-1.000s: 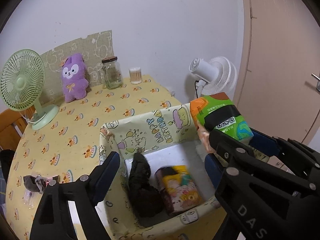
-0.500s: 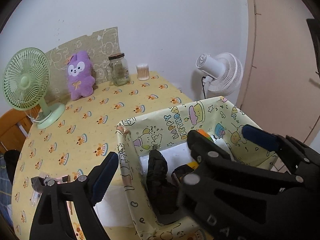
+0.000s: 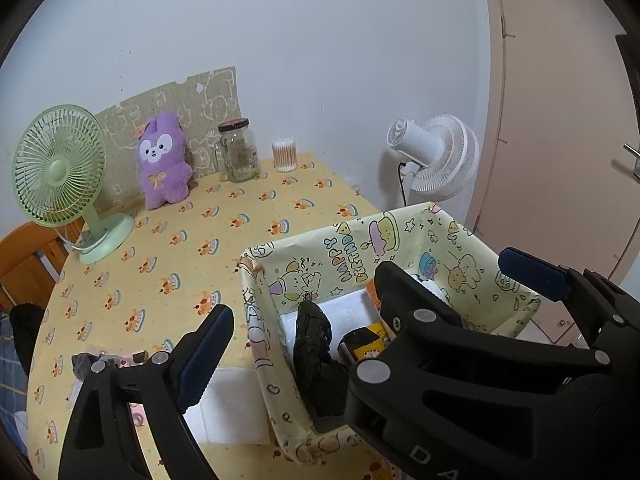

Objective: Organize soft objects
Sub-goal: 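Carry the cartoon pouch and green tissue pack into the paper box and release, then withdraw both tools from the box toward the remaining table items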

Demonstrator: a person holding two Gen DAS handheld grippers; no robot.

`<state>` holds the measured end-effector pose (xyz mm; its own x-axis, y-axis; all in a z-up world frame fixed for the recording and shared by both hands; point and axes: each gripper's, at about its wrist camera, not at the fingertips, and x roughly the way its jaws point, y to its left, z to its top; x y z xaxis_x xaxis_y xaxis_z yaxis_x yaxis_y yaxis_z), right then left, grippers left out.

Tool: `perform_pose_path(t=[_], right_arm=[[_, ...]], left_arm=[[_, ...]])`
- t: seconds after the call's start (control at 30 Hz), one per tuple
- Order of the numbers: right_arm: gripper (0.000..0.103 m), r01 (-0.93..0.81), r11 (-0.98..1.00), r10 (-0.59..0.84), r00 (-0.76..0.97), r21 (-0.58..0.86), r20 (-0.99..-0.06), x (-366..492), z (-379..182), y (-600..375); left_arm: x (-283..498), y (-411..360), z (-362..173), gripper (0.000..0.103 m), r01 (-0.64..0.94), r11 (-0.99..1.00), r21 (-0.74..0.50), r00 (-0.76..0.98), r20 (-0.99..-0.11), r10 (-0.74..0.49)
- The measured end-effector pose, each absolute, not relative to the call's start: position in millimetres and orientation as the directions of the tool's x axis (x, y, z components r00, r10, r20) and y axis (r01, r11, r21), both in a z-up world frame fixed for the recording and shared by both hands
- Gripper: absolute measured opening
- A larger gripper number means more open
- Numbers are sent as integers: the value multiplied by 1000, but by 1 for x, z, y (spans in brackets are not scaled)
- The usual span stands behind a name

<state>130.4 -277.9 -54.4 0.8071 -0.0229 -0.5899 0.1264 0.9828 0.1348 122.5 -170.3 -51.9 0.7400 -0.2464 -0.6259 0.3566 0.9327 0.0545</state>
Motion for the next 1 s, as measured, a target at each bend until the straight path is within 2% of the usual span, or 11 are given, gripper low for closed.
perform_pose_path(t=[1.0], right_arm=[[99,99,991,-44,877,90,-478,73,-3,-214]], left_arm=[[67,-103,-8,96,288,957,41,831,-507,-228]])
